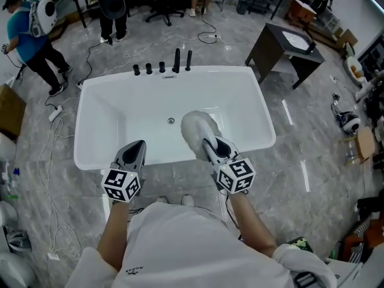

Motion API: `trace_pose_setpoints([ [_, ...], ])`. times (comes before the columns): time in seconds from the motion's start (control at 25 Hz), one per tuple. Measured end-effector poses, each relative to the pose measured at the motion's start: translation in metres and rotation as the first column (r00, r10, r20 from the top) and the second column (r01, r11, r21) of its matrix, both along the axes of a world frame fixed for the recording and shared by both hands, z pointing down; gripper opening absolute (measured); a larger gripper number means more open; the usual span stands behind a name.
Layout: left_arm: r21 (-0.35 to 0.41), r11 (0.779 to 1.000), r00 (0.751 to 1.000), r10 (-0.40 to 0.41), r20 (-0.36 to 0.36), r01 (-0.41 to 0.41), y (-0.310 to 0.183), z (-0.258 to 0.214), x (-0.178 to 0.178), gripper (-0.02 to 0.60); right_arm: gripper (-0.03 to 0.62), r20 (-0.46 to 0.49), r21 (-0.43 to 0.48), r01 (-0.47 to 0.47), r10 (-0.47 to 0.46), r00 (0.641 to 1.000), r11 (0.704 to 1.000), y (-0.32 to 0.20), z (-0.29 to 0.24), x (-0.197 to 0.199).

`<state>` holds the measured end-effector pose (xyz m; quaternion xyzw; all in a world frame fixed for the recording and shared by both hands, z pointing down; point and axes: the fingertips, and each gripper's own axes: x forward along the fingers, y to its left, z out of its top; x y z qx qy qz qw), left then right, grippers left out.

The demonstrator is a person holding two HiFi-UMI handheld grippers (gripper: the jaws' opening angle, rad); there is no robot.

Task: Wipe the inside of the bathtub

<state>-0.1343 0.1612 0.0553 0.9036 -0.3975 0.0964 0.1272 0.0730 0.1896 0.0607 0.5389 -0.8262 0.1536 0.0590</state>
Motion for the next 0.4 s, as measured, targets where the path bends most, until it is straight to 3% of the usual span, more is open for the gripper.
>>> trace_pose_setpoints([
  [0.4, -0.001, 1.0, 1.0, 0.016, -0.024, -0.016, 0.012, -0.003, -0.011, 0.011, 0.098, -0.006, 0.008, -0.035, 0.035, 0.999, 0.999, 0.009, -0.008, -0.012],
])
